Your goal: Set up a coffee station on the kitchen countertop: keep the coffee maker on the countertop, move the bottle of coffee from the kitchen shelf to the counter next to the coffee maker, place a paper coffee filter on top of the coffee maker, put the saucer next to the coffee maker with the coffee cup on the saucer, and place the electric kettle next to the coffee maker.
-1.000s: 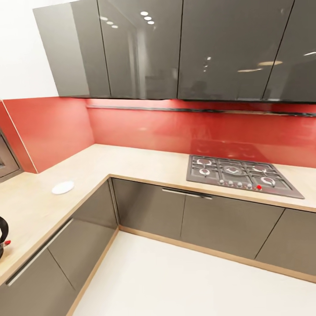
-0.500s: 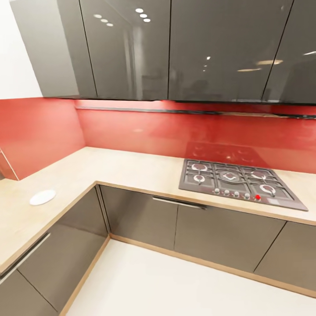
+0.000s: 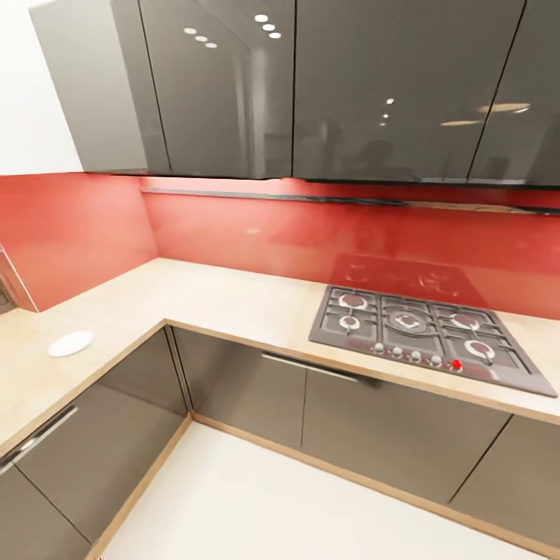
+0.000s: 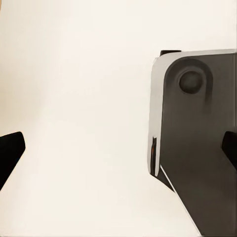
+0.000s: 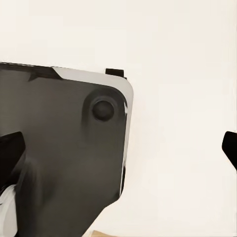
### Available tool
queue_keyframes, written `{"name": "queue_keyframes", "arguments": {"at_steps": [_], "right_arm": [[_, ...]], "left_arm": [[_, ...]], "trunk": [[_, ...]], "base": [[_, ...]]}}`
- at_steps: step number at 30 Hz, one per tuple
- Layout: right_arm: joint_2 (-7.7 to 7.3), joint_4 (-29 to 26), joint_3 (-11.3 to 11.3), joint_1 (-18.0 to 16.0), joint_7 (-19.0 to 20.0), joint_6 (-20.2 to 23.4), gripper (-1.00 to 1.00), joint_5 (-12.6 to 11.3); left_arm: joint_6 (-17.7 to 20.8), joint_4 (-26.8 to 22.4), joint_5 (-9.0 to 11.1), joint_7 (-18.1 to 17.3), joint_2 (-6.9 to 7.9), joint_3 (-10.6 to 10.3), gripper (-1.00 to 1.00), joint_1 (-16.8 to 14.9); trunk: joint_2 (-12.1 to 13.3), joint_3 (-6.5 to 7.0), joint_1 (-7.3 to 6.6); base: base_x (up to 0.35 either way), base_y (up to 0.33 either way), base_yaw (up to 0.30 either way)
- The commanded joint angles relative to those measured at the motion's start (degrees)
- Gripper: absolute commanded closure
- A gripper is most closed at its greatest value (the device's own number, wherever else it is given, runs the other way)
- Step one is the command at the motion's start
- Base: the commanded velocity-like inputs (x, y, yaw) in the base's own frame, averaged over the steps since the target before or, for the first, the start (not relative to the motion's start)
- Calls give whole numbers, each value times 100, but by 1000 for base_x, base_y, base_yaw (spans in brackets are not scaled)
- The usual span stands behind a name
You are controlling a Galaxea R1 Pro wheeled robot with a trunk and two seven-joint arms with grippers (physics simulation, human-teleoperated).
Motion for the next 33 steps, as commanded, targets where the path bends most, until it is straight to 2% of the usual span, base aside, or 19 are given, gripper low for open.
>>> {"name": "queue_keyframes", "arguments": {"at_steps": [1, 10, 33], "right_arm": [[-2, 2, -7, -3, 11, -16, -100, 51], [-2, 2, -7, -3, 11, -16, -100, 51], [-2, 2, -7, -3, 11, -16, -100, 51]], "left_arm": [[-24, 8, -58, -7, -23, 57, -100, -7], [-33, 8, -58, -7, -38, 74, -100, -7], [-33, 8, -58, -7, -41, 66, -100, -7]], "trunk": [[-12, -13, 3], [-12, -30, 3], [-12, -90, 3]], "base": [[0, -325, 276], [-12, -249, 277], [-1, -7, 277]]}}
